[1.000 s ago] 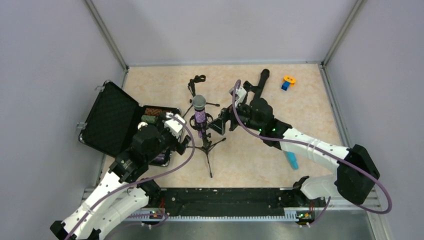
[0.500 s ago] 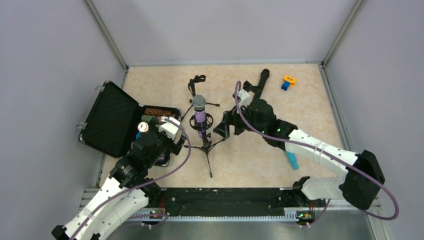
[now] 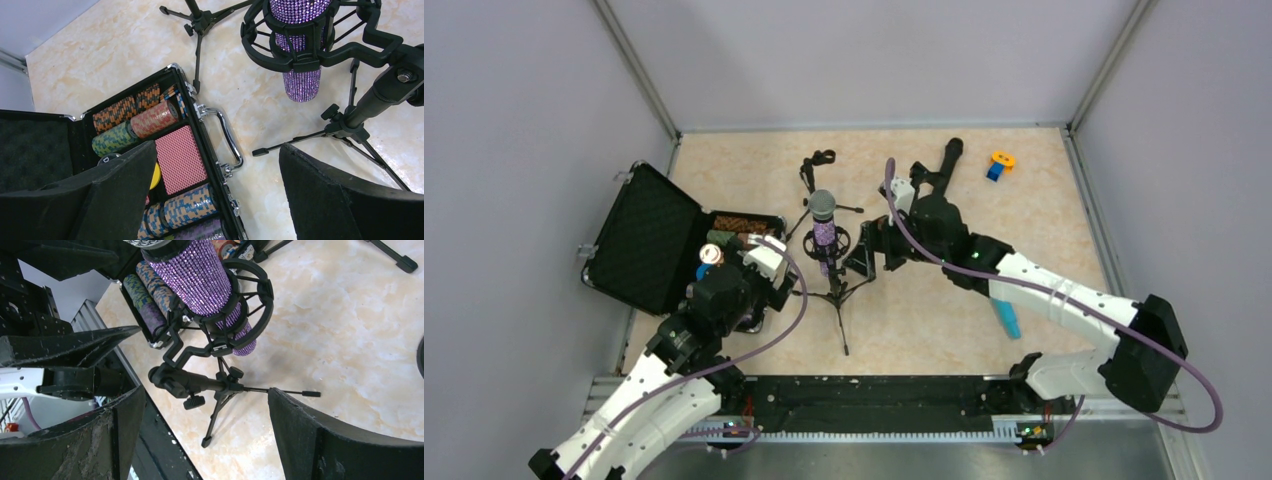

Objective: Attach the microphones to the stand

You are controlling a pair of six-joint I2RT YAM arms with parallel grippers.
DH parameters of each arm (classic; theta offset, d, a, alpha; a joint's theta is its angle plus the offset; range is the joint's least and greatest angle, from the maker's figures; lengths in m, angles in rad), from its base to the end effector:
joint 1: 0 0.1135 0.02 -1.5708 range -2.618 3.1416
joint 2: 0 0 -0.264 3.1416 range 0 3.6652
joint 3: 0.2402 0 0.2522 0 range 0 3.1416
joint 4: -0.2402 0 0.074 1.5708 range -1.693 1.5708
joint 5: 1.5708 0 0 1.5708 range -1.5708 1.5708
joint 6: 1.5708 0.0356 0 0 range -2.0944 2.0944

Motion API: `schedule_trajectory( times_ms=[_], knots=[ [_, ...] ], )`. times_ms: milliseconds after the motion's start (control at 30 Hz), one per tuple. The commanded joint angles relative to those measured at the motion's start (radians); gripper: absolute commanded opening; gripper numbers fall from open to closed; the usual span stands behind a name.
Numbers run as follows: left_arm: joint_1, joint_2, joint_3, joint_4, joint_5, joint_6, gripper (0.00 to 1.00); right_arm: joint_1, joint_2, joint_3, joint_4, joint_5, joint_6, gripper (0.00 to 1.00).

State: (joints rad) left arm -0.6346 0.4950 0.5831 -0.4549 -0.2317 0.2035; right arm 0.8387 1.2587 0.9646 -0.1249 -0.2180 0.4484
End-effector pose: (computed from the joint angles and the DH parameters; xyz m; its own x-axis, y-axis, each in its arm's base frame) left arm 0.1078 -0.0692 0.2813 -0.2011 0.3923 -0.8976 0.4544 0.8491 0.2693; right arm 0.1882 0.2209 0.3069 -0.6171 -0.0535 -0.7850 -0.6555 0.5869 0.4753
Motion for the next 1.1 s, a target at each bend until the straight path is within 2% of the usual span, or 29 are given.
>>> schedule_trajectory(
  times_ms=[0,600,1067],
  knots=[
    [0.004,0.013,-0.002,0.051,0.009,-0.018,0.96,0.023,0.051,0.079,-0.007,0.0,0.007,0.9],
    [0.004,-0.004,-0.014,0.061,0.016,-0.003,0.94,0.059,0.177,0.198,-0.046,0.01,-0.057,0.9],
    [0.004,-0.006,-0.018,0.064,0.01,-0.001,0.94,0.077,0.188,0.24,-0.11,0.095,-0.133,0.9]
  ],
)
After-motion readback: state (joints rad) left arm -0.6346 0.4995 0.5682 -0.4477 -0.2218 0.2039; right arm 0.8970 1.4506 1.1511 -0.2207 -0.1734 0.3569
